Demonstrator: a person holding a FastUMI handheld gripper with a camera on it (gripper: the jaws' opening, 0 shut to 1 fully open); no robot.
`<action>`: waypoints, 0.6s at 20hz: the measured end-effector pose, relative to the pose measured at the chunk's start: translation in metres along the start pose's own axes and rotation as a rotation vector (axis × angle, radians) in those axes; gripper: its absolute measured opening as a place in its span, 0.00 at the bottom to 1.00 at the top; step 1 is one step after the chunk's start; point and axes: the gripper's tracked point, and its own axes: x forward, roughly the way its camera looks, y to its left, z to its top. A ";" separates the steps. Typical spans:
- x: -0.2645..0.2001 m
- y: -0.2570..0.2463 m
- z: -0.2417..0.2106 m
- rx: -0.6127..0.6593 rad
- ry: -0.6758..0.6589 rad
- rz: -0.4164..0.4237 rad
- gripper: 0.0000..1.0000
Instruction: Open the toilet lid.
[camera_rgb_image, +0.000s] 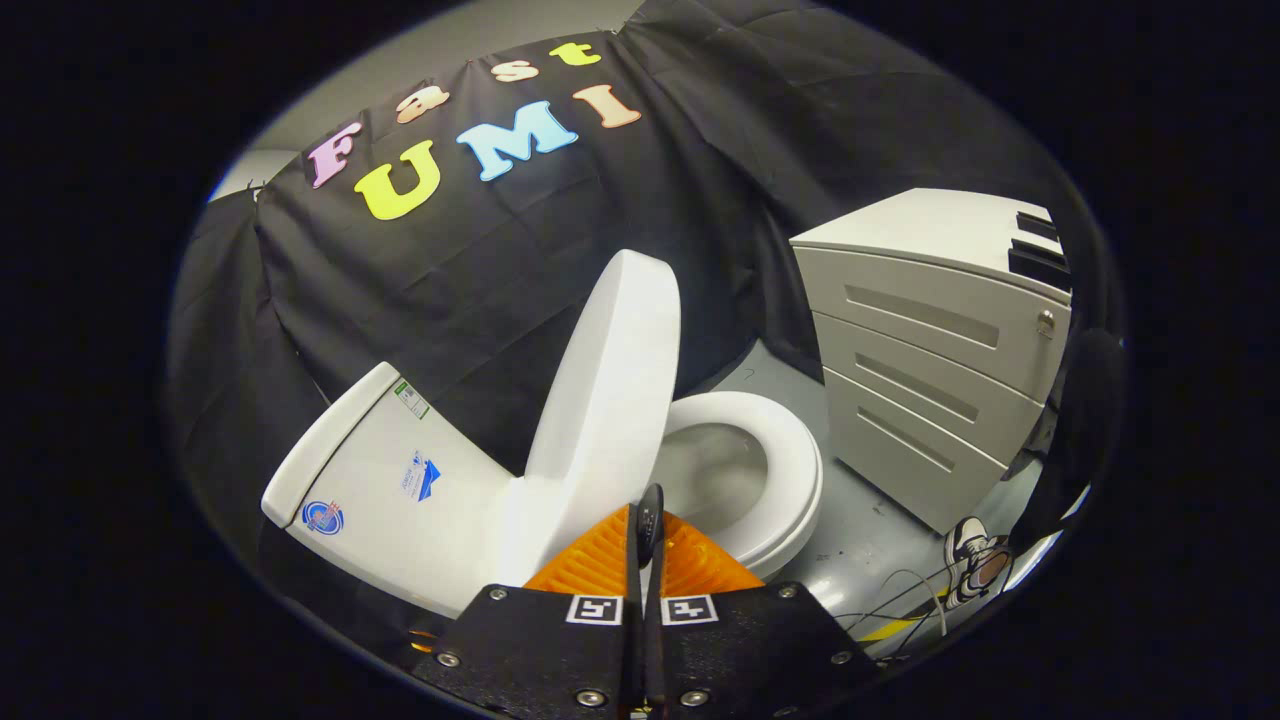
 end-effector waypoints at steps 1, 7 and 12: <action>-0.001 0.004 0.001 -0.012 -0.011 -0.010 0.00; -0.010 0.030 0.007 -0.151 -0.039 -0.037 0.00; -0.015 0.052 0.011 -0.205 -0.069 -0.024 0.00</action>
